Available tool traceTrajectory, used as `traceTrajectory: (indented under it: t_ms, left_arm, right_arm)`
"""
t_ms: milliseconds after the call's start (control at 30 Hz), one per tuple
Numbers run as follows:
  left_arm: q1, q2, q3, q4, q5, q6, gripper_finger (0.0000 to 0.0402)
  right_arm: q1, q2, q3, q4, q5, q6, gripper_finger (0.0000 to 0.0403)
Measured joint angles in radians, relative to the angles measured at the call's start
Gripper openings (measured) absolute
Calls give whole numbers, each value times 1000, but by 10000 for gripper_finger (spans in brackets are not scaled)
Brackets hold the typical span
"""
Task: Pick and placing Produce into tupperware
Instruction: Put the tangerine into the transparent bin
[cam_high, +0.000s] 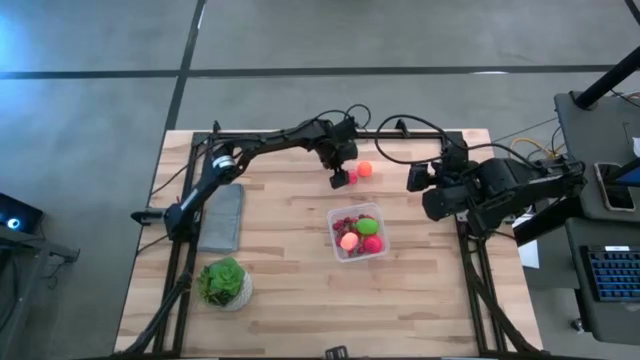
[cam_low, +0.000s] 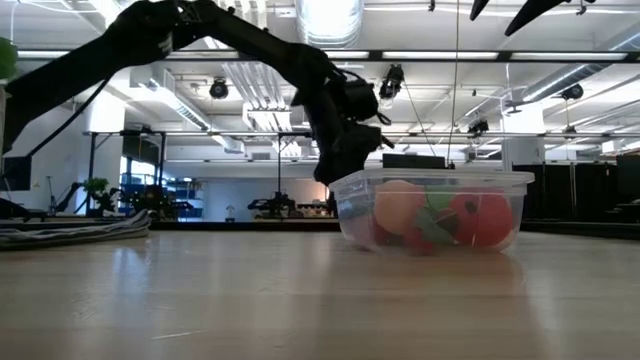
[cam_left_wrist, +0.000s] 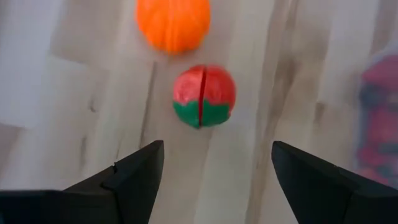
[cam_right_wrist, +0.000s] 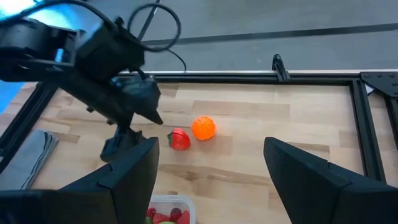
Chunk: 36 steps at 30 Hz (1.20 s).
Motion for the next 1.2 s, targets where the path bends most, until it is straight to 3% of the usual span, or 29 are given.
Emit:
traceTrajectory:
  t_ms: [433, 533, 667, 867, 1100, 1200]
  left_arm:
    - [-30, 7, 18, 26, -32, 19, 283]
    - [-37, 7, 36, 100, -100, 17, 283]
    - [-37, 4, 72, 172, -114, 16, 283]
    - [-34, 3, 69, 55, -111, -111, 283]
    - [-34, 4, 38, -49, -107, -117, 283]
    - [-40, 4, 38, -34, -37, -118, 283]
  right_arm:
    - [0, 0, -1, -3, 1, -11, 277]
    - [0, 0, -1, -3, 1, -27, 277]
    - [0, 0, -1, -3, 1, -33, 278]
    - [0, 0, -1, -4, 1, -42, 274]
    - [0, 0, -1, -8, 1, -59, 278]
    - [0, 0, -1, -8, 1, -63, 278]
